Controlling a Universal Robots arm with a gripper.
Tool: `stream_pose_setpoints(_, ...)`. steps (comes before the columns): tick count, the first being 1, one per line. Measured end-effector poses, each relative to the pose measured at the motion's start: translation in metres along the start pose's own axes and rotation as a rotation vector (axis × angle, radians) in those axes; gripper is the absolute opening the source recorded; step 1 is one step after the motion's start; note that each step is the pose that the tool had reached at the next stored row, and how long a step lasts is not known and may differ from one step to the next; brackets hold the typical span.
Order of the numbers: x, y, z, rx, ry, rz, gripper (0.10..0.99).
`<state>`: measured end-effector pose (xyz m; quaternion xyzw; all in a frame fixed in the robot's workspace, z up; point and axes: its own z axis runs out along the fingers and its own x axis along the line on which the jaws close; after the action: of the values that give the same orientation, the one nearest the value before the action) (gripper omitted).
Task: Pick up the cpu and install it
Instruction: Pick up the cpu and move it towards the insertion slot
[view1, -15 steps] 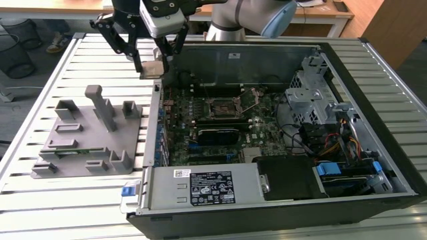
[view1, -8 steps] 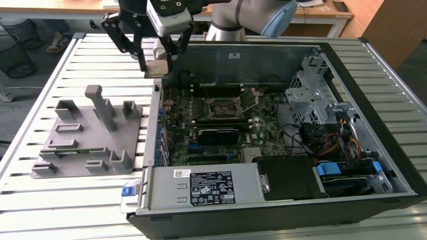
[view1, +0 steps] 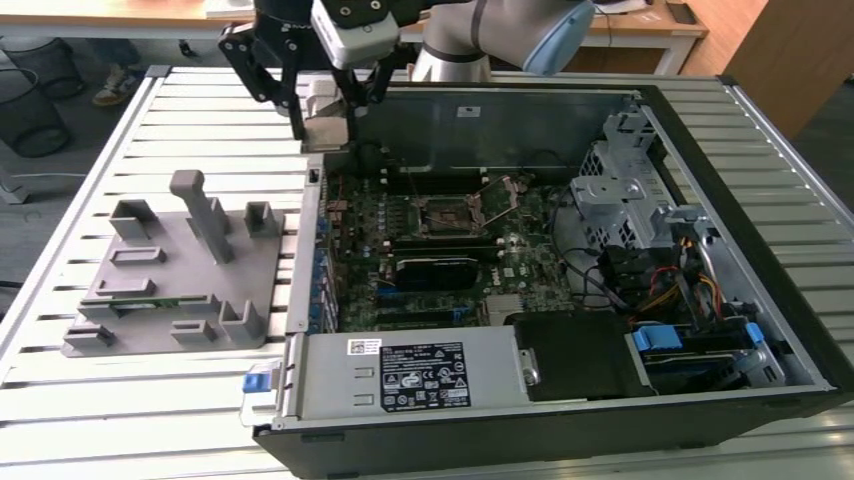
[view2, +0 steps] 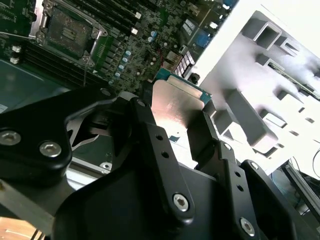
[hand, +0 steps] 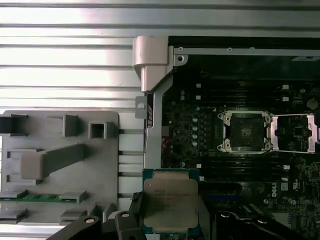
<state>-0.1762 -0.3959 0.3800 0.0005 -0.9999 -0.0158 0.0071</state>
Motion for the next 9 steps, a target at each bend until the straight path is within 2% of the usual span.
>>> stream_pose_setpoints(9, -0.0124, 0.0045, 0.0, 0.0, -0.0001, 0.0, 0.525)
